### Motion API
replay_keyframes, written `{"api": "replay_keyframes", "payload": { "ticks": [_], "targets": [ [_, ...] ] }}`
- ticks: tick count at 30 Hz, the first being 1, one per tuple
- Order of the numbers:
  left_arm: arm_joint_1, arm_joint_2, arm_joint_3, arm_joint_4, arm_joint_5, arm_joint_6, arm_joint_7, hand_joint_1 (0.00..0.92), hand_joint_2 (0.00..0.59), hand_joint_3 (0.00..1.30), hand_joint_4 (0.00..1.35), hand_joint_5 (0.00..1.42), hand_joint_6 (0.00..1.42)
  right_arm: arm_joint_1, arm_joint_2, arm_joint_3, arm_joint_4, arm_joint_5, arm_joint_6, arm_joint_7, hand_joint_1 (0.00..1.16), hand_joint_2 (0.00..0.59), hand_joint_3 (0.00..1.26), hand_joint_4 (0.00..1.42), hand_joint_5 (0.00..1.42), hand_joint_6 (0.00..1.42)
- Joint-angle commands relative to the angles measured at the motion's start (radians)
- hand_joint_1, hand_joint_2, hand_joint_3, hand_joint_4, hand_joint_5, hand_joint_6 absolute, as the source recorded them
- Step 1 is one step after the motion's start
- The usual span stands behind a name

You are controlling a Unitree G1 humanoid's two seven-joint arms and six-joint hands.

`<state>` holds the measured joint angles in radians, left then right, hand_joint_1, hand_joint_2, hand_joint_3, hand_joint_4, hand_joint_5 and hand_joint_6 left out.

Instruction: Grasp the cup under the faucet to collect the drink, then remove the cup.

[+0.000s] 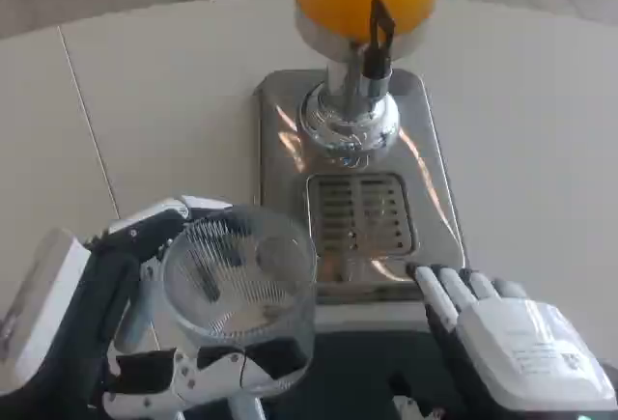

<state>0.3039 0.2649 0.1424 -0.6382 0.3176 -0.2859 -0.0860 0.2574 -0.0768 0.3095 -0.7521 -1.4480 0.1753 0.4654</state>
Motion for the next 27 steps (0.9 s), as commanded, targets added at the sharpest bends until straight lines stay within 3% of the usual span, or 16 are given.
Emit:
{"api": "replay_keyframes", "payload": {
  "ticks": [1, 27],
  "targets": [
    [-0.01, -0.002, 0.002, -0.019, -0.022, -0.001, -0.006, 0.626, 0.0, 0.95, 1.15, 1.35, 1.42, -0.005, 0.008, -0.012, 0.009, 0.011, -0.001, -0.003, 0.44, 0.49, 0.0, 0.0, 0.0, 0.0],
    [-0.046, -0.013, -0.018, 0.008, -0.006, 0.038, -0.011, 0.634, 0.0, 0.95, 1.15, 1.35, 1.42, -0.039, 0.031, -0.026, 0.009, 0.012, 0.0, 0.023, 0.45, 0.489, 0.0, 0.0, 0.0, 0.0]
  ]
}}
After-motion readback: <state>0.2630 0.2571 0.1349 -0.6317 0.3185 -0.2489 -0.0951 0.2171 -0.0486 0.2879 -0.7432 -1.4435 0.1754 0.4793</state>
